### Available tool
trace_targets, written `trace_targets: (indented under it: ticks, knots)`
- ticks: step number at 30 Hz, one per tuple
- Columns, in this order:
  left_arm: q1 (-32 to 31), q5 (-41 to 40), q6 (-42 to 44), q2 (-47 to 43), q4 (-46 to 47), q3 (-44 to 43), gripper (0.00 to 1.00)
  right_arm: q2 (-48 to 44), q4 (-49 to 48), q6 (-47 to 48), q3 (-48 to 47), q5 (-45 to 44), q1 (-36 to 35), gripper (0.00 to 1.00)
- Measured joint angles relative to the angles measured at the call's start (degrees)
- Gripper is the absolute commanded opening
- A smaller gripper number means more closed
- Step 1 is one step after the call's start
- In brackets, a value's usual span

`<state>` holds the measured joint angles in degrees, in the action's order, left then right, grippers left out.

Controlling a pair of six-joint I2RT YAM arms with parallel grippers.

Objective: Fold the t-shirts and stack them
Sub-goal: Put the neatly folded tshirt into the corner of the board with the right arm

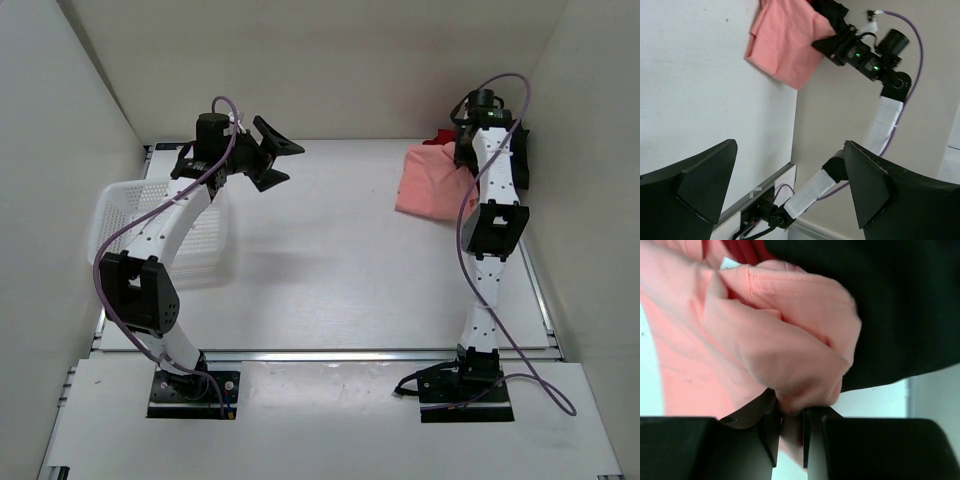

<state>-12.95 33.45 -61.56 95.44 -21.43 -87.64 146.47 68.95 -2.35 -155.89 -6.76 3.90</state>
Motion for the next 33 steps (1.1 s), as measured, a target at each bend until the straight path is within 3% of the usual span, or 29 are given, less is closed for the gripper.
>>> trace_targets:
  ticks: [14,33]
  knots:
    - [-3.37,-3.26,0.11,0.09,-2.71,1.9,0.99,-7.34,-5.92,7.85,-2.91,4.02,4.5,0.0]
    - [-2.86,-3.61,2.21,0.92,-6.08,2.08,0.99,-4.87,-25.51,15.47,2.14,-5.25,8.61,0.0]
